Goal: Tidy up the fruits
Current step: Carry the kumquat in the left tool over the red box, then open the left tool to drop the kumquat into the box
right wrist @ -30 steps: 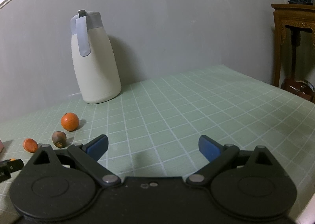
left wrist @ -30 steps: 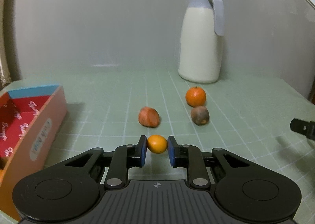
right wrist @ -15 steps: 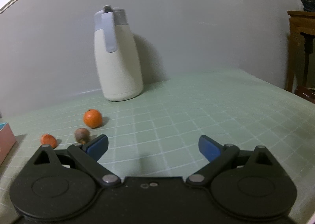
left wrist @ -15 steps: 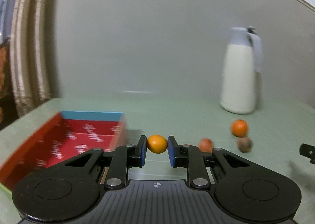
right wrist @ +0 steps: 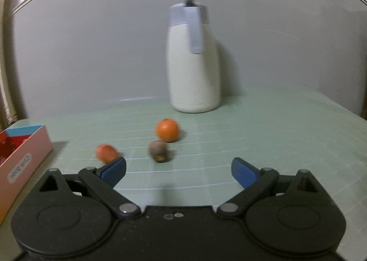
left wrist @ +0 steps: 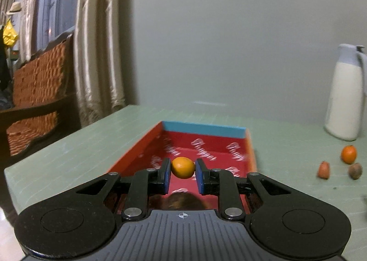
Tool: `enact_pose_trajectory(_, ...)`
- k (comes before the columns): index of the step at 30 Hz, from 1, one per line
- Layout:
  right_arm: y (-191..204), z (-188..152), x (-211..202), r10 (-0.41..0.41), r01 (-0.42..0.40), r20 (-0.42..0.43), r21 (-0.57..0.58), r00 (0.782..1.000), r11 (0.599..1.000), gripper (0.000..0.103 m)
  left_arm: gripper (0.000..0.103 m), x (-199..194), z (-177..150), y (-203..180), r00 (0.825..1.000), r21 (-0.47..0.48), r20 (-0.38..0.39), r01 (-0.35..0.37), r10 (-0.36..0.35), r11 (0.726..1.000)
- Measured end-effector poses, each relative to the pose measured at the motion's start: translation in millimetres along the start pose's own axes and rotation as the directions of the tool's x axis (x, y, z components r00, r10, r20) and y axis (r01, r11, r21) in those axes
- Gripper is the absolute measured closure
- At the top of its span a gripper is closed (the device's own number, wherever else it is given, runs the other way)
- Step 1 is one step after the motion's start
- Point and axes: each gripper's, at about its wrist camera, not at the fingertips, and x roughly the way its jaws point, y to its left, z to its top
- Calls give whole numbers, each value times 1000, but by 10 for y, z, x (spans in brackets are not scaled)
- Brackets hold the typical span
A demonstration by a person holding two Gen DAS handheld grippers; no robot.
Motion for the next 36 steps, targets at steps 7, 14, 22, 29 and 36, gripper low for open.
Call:
enact_pose_trajectory(7, 323, -24, 1, 84, -84, -4, -45, 996, 995, 4, 80, 117, -55, 194, 998, -22, -52, -30, 29, 999)
enact_pose_trajectory(14, 479, -23, 3, 145, -145, -7, -58, 989, 988, 4, 80, 102, -126, 204, 996, -17, -80, -36, 35, 999)
enact_pose_trajectory(22, 540, -32, 17, 174, -174, -15, -59, 985, 983, 4, 80, 96, -138, 271, 994, -35, -93, -53, 49, 998)
enact_pose_trajectory(29, 555, -42, 31, 182, -183, -23, -62, 983, 981, 5, 78, 87, -130, 312, 994, -56, -99, -56, 50, 997)
enact_pose_trajectory(36, 568, -32, 64, 192, -193, -31, -60, 981, 979, 5, 21, -63, -96, 298, 996, -40, -22, -84, 83, 996)
